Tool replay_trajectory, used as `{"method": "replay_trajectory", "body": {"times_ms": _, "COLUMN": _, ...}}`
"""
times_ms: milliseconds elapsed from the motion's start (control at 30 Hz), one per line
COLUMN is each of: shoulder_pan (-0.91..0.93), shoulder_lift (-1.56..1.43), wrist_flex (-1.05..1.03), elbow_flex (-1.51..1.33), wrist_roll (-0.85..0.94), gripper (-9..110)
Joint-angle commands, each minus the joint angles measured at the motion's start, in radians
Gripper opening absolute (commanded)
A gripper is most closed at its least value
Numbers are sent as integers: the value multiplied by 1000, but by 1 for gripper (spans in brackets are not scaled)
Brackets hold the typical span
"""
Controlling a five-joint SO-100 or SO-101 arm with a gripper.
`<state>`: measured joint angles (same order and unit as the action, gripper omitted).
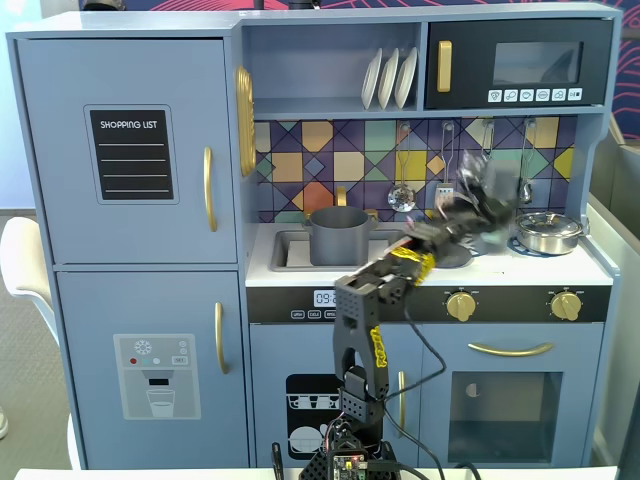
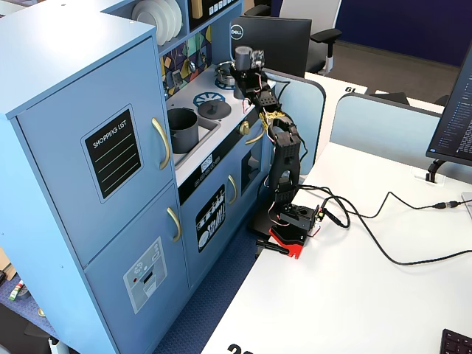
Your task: Put salt in the gray recipient
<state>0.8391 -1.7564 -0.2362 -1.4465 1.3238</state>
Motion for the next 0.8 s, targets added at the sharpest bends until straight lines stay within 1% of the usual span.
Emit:
{"method": "replay_trajectory", "body": {"times_ms": 0, "shoulder_pan": -80, "shoulder_lift": -250, "wrist_flex": -212, "elbow_flex": 189, "wrist_roll": -199, "gripper": 0}}
{"method": "replay_trajectory", "body": {"times_ms": 200, "shoulder_pan": -291, "shoulder_lift": -400, "wrist_flex": -534, "elbow_flex": 190, "wrist_roll": -515, "gripper": 0}}
{"method": "replay_trajectory", "body": {"times_ms": 333, "shoulder_pan": -476, "shoulder_lift": -417, "wrist_flex": -650, "elbow_flex": 187, "wrist_roll": -801, "gripper": 0}}
{"method": "replay_trajectory", "body": {"times_ms": 433, "shoulder_pan": -607, "shoulder_lift": -405, "wrist_flex": -640, "elbow_flex": 167, "wrist_roll": -992, "gripper": 0}}
{"method": "replay_trajectory", "body": {"times_ms": 533, "shoulder_pan": -729, "shoulder_lift": -373, "wrist_flex": -575, "elbow_flex": 166, "wrist_roll": -1192, "gripper": 0}}
{"method": "replay_trajectory", "body": {"times_ms": 667, "shoulder_pan": -845, "shoulder_lift": -319, "wrist_flex": -486, "elbow_flex": 175, "wrist_roll": -1447, "gripper": 0}}
{"method": "replay_trajectory", "body": {"times_ms": 767, "shoulder_pan": -916, "shoulder_lift": -275, "wrist_flex": -459, "elbow_flex": 202, "wrist_roll": -1626, "gripper": 0}}
